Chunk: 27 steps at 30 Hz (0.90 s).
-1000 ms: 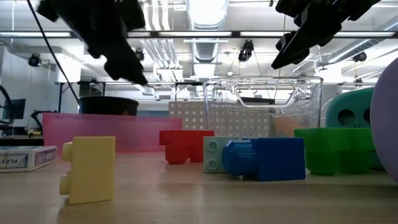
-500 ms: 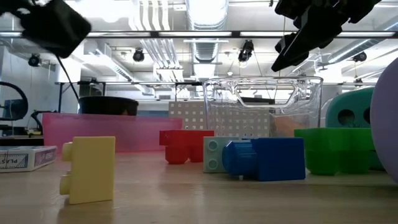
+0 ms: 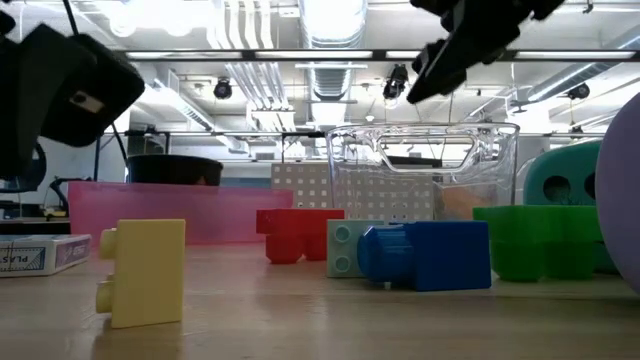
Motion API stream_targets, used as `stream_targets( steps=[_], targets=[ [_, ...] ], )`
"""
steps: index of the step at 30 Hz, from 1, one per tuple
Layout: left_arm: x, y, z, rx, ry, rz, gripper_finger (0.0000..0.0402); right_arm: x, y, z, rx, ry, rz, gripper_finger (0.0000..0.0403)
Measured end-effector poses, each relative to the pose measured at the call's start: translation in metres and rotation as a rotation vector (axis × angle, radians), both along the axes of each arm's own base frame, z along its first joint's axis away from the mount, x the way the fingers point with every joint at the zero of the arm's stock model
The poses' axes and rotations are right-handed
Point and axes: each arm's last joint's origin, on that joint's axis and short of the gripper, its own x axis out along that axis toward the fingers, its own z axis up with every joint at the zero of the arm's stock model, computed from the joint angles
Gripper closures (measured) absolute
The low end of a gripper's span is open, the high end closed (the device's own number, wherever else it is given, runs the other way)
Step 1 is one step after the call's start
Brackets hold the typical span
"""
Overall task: Pick & Place Toys
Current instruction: Put the bottom large green game piece into the top transparent bin
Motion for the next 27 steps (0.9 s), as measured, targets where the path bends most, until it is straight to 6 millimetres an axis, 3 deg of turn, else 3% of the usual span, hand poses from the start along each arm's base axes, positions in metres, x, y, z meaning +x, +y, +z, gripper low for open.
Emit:
stream_targets(
  steps=[6,10,20,23,27],
  targets=[
    [-0.002,0.003,0.0,0.027,0.005,-0.001,0.0159,0.01,0.013,0.007,-0.005,0.073,0.06,0.0232],
    [-0.003,0.004,0.0,0.033,0.014,0.008,0.0159,0.023,0.027,0.006,-0.009,0.095,0.105,0.0241],
    [-0.003,0.004,0.0,0.034,0.01,0.014,0.0159,0.044,0.07,-0.004,-0.012,0.239,0.232,0.0175],
    [-0.002,0.004,0.0,0.037,0.007,0.018,0.0159,0.043,0.086,-0.002,-0.016,0.284,0.242,0.0156],
    [-0.002,0.004,0.0,0.047,-0.003,0.03,0.0159,0.033,0.1,0.004,-0.046,0.366,0.122,0.0143]
  ],
)
